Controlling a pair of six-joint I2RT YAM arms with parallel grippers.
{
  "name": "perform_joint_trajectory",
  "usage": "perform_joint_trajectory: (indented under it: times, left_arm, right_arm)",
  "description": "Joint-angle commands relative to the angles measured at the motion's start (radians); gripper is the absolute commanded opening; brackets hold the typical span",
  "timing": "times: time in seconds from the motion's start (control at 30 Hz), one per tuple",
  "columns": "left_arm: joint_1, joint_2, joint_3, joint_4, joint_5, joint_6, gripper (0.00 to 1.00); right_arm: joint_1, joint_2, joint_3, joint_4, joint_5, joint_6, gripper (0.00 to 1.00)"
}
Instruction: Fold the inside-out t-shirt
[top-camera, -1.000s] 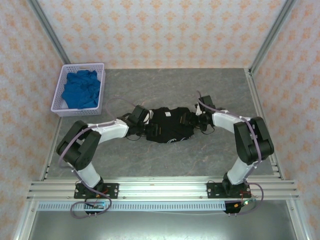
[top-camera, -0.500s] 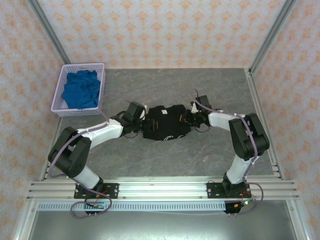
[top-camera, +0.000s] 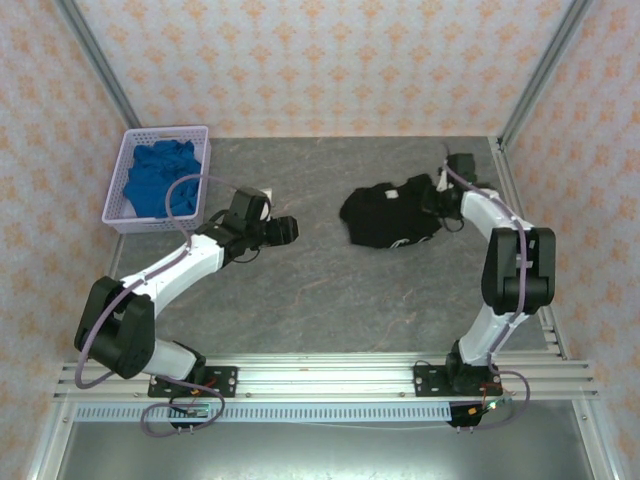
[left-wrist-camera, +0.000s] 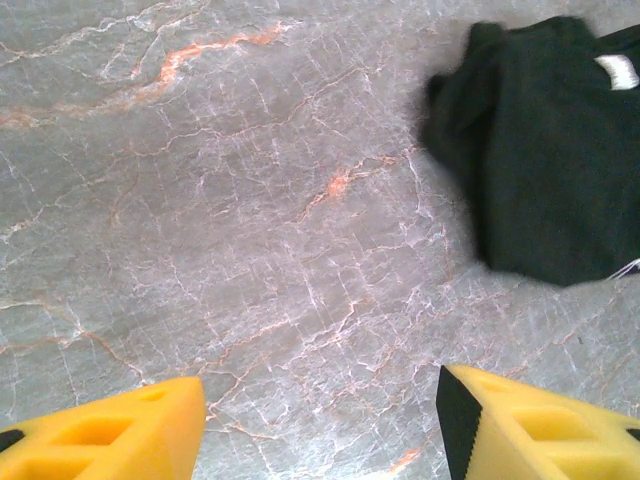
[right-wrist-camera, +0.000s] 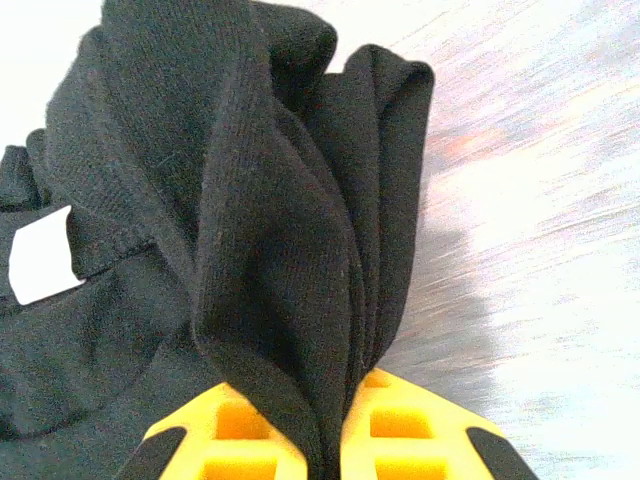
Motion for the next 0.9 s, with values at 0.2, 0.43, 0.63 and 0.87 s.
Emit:
perform_joint_trajectory:
  times: [0.2,0.43,0.63,0.87]
  left_arm:
    - [0.000,-0.001,0.024,-0.048,-0.024,0.030,0.64]
    - [0.001,-0.007,0.004,-0.050,-0.032,0.025,0.64]
    - [0.000,-0.008,0.000,-0.054,-0.041,0.026,0.65]
    - [0.001,-0.003,0.002,-0.059,-0.085,0.032,0.65]
  right_arm:
    - [-0.088,0.205,0.293,-0.121,0.432,-0.276,0.03]
    - [-0.102,0.355,0.461,-0.129,0.524,-0.286,0.08]
    - [-0.118,0.407,0.565,-0.157,0.607,-0.215,0.35]
    - [-0.115,0.244,0.477,-0.134,0.567,-0.136,0.61]
